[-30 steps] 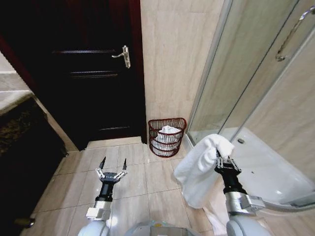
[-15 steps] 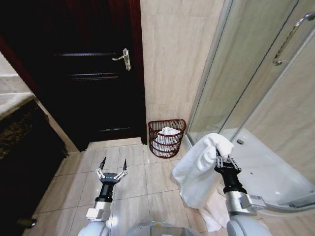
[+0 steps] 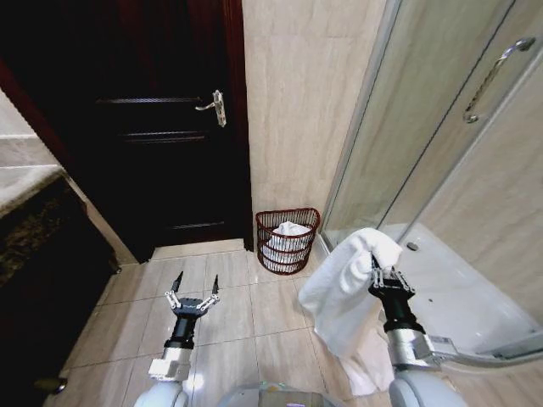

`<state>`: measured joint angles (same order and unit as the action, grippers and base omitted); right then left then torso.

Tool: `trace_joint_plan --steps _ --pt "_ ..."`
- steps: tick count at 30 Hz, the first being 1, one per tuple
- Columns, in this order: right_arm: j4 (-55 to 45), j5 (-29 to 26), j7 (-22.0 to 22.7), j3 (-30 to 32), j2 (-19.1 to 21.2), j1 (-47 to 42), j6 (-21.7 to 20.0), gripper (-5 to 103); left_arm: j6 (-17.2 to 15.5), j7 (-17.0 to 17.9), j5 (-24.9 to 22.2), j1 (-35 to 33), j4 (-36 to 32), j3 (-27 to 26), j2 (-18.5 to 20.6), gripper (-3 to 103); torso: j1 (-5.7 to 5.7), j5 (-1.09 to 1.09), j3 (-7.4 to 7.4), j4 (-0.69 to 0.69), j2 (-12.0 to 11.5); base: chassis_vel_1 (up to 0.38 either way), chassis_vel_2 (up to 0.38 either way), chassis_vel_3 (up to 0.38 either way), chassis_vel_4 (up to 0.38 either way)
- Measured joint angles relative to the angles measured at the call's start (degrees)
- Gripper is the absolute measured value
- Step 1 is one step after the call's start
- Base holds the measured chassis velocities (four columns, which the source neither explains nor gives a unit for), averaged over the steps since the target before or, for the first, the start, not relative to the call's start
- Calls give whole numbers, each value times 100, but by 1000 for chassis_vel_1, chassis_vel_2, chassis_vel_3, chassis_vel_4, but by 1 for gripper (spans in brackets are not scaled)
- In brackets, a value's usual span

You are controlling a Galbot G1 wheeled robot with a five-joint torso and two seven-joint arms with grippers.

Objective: Discard the used towel into the hamper.

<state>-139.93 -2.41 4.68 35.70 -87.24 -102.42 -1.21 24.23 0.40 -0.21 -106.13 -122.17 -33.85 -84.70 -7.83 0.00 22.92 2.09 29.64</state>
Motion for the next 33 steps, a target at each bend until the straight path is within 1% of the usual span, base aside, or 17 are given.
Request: trace_joint_plan --steps 9,25,32,33 --pt "-1 112 76 -145 48 70 -81 16 11 0 -5 0 14 -5 0 100 -87 0 121 0 211 0 0 0 0" --pt "10 117 243 -220 143 161 -195 16 27 -5 -17 19 27 -12 5 100 -240 0 347 0 590 0 0 0 0" --pt "19 96 260 -233 159 169 -200 16 59 -6 -34 4 49 -23 13 100 -317 0 467 0 785 56 64 -53 -64" --pt "19 96 260 -233 159 169 -200 16 59 -6 -34 4 49 -23 13 100 -317 0 467 0 785 72 71 -69 -82"
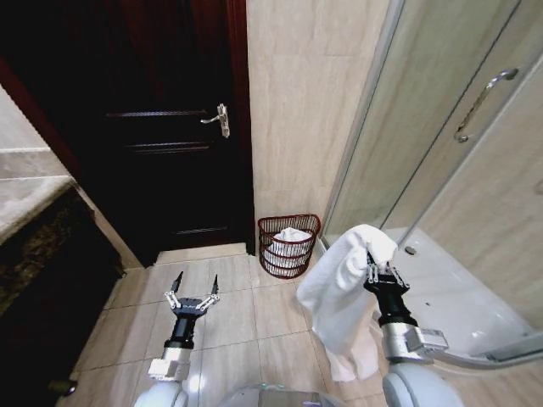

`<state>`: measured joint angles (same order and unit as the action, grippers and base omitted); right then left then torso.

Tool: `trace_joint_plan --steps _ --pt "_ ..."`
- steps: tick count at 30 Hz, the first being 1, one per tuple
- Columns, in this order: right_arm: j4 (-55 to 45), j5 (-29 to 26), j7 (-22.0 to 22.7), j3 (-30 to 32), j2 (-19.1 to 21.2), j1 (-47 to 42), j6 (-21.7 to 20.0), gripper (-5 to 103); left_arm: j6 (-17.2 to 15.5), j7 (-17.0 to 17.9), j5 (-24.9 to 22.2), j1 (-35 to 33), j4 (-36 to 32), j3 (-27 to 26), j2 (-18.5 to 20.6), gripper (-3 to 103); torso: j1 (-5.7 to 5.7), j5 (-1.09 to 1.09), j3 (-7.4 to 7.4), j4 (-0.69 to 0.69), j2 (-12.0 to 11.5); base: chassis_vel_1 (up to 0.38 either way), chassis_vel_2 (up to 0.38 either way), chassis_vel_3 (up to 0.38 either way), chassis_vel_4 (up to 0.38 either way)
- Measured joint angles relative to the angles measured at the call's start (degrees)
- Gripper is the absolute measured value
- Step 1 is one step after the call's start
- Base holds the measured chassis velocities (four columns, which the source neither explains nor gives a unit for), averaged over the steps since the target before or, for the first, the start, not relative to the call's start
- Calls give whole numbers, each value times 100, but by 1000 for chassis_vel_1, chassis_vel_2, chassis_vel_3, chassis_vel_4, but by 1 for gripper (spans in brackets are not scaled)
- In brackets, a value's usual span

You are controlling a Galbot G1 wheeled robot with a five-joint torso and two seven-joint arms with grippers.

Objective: Discard the used towel into the hamper.

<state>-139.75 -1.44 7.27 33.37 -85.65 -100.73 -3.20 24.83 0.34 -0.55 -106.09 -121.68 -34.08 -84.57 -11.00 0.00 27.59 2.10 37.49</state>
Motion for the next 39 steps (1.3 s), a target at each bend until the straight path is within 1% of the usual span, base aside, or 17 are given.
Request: trace_joint_plan --steps 2,8,10,20,22,23,26,37,39 --pt "0 -3 -1 -20 -8 0 0 16 14 0 -5 -10 1 -9 11 100 -34 1 47 0 82 50 77 -58 -91" --pt "1 -3 -1 -52 -29 -16 18 16 26 0 -6 -20 1 -9 14 100 -82 0 109 0 191 36 80 -24 -76" --pt "3 -3 0 -53 -29 -24 35 16 31 -2 -6 -25 1 -5 15 100 -110 0 150 0 260 10 76 9 -88" --pt "5 38 9 -92 -56 -47 54 16 47 -7 -4 -49 1 -1 43 100 -210 0 285 0 493 -34 103 28 -104" --pt "5 73 9 -114 -83 -43 55 16 48 -8 -9 -53 1 -6 60 100 -239 0 331 0 567 -48 121 43 -118" --pt "5 73 9 -114 -83 -43 55 16 48 -8 -9 -53 1 -6 60 100 -239 0 331 0 567 -58 121 43 -113" --pt "2 101 9 -129 -99 -42 56 16 48 -8 -11 -45 0 -4 68 100 -283 -1 384 0 665 -33 115 26 -113" --pt "-44 100 32 -126 -92 -50 56 16 37 -14 6 -29 2 35 30 100 -389 0 533 0 920 -30 107 34 -104" --pt "-66 96 32 -133 -93 -45 54 16 31 -14 7 -45 -10 27 22 100 -426 0 581 0 1005 -35 125 36 -105"
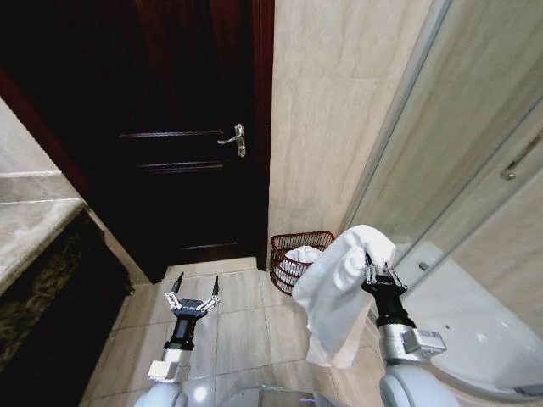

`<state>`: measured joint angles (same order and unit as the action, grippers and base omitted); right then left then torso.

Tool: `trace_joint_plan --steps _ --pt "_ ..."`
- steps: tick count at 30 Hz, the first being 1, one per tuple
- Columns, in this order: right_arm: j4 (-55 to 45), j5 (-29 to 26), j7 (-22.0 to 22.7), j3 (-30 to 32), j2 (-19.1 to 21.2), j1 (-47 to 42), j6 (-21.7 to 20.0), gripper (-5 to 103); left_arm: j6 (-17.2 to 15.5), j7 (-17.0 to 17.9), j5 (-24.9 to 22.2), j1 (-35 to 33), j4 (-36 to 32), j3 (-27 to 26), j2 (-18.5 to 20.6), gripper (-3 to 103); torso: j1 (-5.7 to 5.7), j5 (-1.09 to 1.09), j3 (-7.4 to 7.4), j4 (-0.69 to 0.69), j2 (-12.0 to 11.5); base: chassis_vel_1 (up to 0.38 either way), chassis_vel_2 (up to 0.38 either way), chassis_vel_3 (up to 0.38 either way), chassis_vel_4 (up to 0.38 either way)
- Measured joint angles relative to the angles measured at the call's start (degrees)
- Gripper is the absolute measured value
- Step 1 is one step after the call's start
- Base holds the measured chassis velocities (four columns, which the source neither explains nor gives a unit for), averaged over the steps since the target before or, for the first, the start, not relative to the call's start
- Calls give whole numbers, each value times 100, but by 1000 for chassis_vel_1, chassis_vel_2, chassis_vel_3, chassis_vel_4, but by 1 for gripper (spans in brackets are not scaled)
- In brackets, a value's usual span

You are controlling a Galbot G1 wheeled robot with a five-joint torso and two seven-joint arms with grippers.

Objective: Discard the used towel into the hamper.

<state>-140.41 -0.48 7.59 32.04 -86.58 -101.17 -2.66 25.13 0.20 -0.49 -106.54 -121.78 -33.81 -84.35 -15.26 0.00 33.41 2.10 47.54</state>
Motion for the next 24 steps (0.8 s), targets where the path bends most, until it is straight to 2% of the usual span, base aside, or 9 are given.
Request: trace_joint_plan --steps 11,15,24 --pt "-117 -102 87 22 101 -48 -54 16 -230 -82 -118 -81 -233 -28 0 100 -122 0 152 0 276 -33 109 42 -108" --pt "-154 -181 148 29 135 -38 -112 16 -225 -243 -219 -44 -315 -16 6 100 -135 0 177 0 312 -35 106 25 -98" --pt "-205 -309 195 43 180 -47 -111 16 -179 -281 -126 -2 -369 7 -116 100 -130 1 172 0 301 -14 88 23 -88"
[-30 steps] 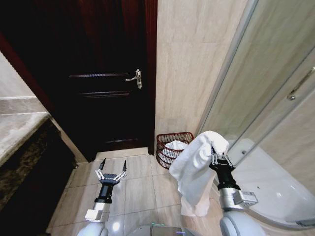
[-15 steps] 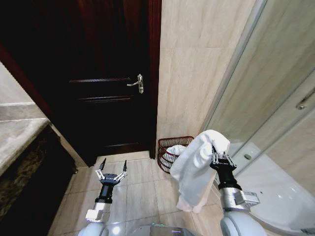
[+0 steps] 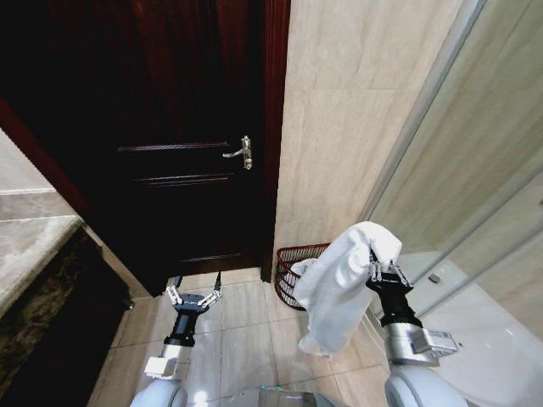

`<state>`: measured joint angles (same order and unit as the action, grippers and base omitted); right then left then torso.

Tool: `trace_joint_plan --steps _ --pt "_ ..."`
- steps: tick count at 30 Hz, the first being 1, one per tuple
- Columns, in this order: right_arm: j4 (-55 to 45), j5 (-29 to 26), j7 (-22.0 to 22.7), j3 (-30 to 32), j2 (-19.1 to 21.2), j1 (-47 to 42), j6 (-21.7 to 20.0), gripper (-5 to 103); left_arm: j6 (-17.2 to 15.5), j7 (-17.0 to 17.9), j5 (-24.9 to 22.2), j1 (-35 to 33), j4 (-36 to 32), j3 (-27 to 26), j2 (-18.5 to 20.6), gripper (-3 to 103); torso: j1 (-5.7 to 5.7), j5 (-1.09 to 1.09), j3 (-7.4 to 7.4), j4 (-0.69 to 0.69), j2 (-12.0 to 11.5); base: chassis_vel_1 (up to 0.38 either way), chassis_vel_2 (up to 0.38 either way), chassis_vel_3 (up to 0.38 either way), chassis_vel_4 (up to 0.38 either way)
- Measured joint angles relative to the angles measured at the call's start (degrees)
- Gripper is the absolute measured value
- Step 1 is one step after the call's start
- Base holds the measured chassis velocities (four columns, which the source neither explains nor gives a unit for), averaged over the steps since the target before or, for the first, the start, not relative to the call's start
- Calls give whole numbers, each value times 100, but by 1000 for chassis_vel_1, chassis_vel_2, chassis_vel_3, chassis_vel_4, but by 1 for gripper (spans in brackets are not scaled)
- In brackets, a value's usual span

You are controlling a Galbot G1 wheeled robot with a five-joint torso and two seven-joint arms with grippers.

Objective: Discard the used towel into the hamper.

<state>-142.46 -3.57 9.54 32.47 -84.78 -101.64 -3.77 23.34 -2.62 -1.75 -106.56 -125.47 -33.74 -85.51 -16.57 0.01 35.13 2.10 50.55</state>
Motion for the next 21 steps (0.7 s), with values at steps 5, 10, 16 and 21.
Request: trace_joint_plan --steps 5,10,16,21 --pt "-9 -88 30 11 42 79 -72 16 7 6 57 -6 20 -2 -37 100 6 -1 -7 0 -11 -4 48 11 -30" --pt "-83 -527 244 146 315 447 -451 16 -12 69 167 -4 31 -13 -94 100 13 -2 -15 0 -24 0 0 0 0" --pt "-86 -1140 321 296 651 752 -728 16 -88 149 370 -32 2 -1 -170 100 16 -2 -20 0 -34 0 0 0 0" --pt "-86 -1662 403 538 1052 951 -796 16 -103 273 523 -137 -22 51 -188 100 19 -3 -24 0 -40 0 0 0 0"
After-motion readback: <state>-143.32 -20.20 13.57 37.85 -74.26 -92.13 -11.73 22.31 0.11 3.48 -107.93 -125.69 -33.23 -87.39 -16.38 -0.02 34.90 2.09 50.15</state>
